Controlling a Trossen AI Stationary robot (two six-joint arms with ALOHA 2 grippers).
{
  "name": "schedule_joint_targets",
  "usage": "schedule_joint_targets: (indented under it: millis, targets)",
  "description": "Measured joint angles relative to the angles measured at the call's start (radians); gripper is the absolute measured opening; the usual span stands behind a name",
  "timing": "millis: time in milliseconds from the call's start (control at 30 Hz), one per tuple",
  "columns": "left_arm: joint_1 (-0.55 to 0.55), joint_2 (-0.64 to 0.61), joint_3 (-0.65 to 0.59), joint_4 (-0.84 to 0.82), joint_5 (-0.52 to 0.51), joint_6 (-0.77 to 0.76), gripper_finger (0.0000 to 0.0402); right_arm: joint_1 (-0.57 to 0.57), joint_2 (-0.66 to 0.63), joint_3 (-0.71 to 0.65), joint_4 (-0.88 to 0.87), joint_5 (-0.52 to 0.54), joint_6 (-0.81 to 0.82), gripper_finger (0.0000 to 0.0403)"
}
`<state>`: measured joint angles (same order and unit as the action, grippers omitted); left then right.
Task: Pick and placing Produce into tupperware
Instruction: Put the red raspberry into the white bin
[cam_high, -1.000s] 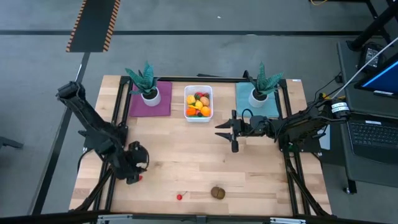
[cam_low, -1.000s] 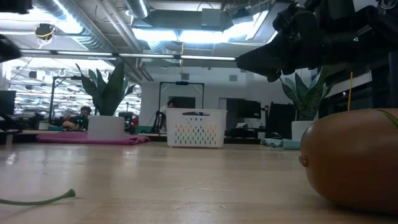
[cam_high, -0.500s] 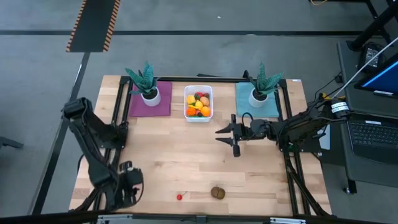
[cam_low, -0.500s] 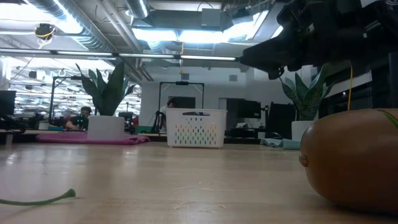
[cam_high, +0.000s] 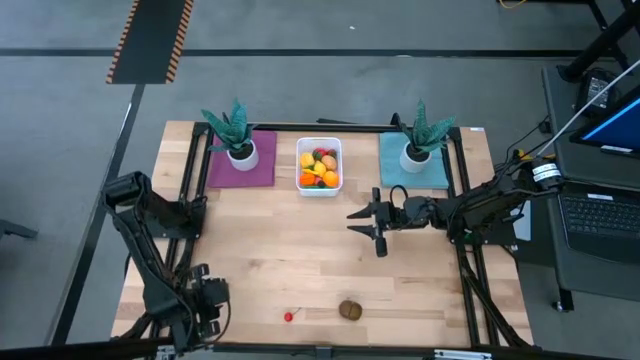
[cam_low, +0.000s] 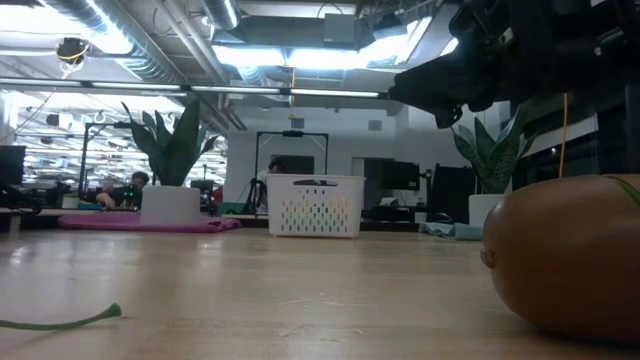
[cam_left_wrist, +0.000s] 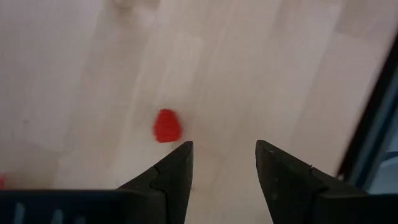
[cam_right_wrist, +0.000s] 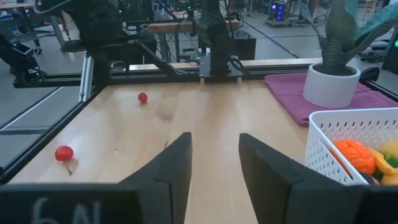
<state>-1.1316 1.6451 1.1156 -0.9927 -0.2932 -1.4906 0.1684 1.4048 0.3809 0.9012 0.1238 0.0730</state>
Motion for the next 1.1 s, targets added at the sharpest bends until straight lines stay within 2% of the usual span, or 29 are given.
schedule_joint_targets:
  millis: [333, 633, 933, 1100]
  targets:
    - [0.001, 0.0, 0.0, 0.046, -0.001, 0.0, 0.0165, 0.0, 0.0, 0.0, 0.0, -0.001, 0.0, 0.0135]
    - [0.005, 0.0, -0.001, -0.02, -0.005, -0.001, 0.0165, 0.0, 0.0, 0.0, -0.001, -0.002, -0.002, 0.0135]
    - [0.057, 0.012, -0.005, -0.04, -0.015, 0.0, 0.0165, 0.0, 0.0, 0.0, -0.011, -0.002, -0.002, 0.0135]
    - [0.083, 0.045, -0.03, -0.043, 0.035, 0.0, 0.0165, 0.012, 0.0, 0.0, -0.012, -0.002, -0.002, 0.0135]
